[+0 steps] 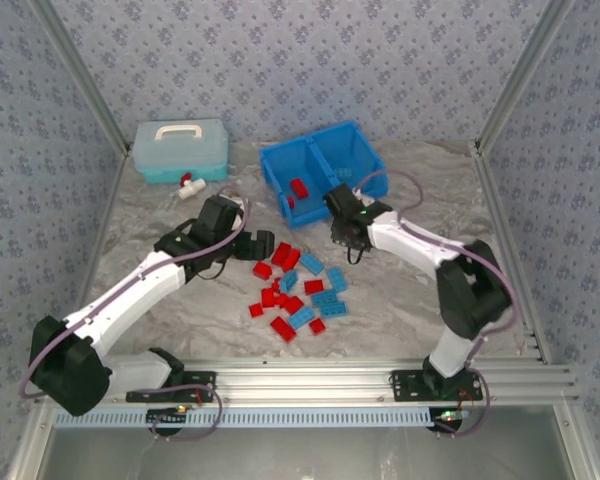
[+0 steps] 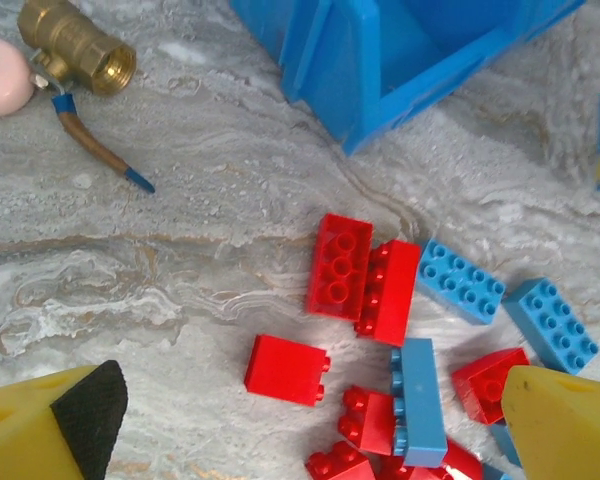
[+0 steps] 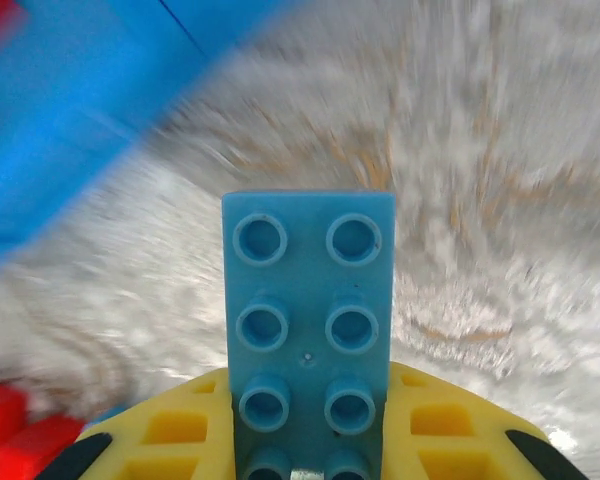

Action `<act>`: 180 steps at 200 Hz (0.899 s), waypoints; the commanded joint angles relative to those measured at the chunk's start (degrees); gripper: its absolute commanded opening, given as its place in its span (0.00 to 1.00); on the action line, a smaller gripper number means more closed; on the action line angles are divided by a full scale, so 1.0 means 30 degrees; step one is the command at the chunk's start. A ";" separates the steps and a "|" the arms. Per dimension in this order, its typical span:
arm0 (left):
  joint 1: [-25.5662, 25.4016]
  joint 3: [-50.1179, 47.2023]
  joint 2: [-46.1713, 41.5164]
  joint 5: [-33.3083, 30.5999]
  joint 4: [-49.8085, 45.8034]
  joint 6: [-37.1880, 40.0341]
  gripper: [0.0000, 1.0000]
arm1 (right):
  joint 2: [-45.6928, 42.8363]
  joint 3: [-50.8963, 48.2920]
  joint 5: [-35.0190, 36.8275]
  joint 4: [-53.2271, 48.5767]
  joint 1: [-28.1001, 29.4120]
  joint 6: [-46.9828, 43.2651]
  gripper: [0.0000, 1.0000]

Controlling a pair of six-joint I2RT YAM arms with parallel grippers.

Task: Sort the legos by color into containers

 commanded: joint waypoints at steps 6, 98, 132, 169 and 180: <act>0.0033 -0.0393 -0.1302 0.0770 0.1709 0.0178 0.99 | -0.1316 0.1909 0.1128 0.1653 -0.0729 -0.7888 0.18; -0.0095 -0.1600 -0.3401 0.0750 0.1684 -0.0220 0.99 | 1.0632 1.7223 -0.5213 -0.2782 -0.6112 -1.2472 0.21; -0.0103 -0.1766 -0.3621 0.0733 0.1422 -0.0277 0.99 | 1.3564 2.0712 -0.5091 -0.4319 -0.6292 -1.1655 0.23; -0.0125 -0.1800 -0.3799 0.0535 0.1269 -0.0205 0.99 | 1.3924 2.1118 -0.5252 -0.4766 -0.6198 -1.1112 0.36; -0.0126 -0.1774 -0.3737 0.0229 0.1149 -0.0319 0.99 | 1.3728 2.1208 -0.5239 -0.4847 -0.6254 -1.0947 0.43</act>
